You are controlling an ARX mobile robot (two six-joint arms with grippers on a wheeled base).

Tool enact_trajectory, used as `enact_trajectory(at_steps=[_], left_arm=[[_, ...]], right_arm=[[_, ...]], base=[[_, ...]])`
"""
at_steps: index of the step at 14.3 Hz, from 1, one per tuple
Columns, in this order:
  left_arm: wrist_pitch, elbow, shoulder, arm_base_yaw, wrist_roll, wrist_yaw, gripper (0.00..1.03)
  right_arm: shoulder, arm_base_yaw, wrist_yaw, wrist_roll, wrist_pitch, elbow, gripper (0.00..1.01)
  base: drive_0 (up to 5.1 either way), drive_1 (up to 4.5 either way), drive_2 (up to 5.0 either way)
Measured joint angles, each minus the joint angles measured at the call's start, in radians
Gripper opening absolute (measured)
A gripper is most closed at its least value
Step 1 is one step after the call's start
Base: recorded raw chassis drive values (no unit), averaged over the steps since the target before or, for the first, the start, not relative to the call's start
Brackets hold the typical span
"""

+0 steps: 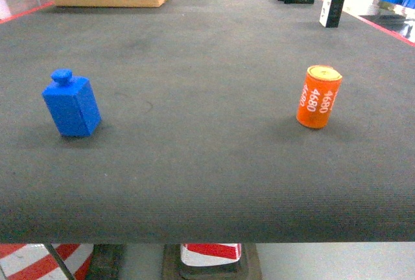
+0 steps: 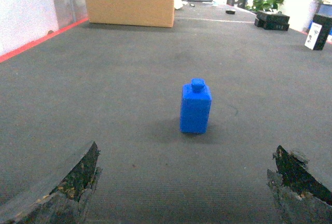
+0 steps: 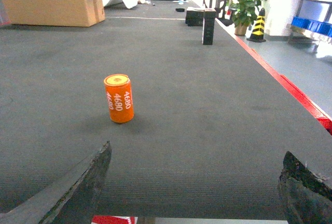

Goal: Sort blue parts and orange caps into right shelf containers

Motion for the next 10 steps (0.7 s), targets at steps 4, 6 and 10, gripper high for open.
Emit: enact_trajectory(at_steps=[4,6,10], left_arm=[[0.004,0.000,0.000,0.000,0.000,0.000,0.98],[0.000,0.000,0.000,0.000,0.000,0.000,0.98],[0.000,0.000,0.000,0.000,0.000,0.000,0.98]], right_arm=[[0.000,0.000,0.000,0.001,0.007,0.000,0.98],[0.000,0.000,0.000,0.001,0.004,0.000,0.98],[0.000,0.000,0.000,0.001,0.001,0.000,0.98]], base=[[0.0,0.00,0.0],[0.0,0.00,0.0],[0.0,0.00,0.0]])
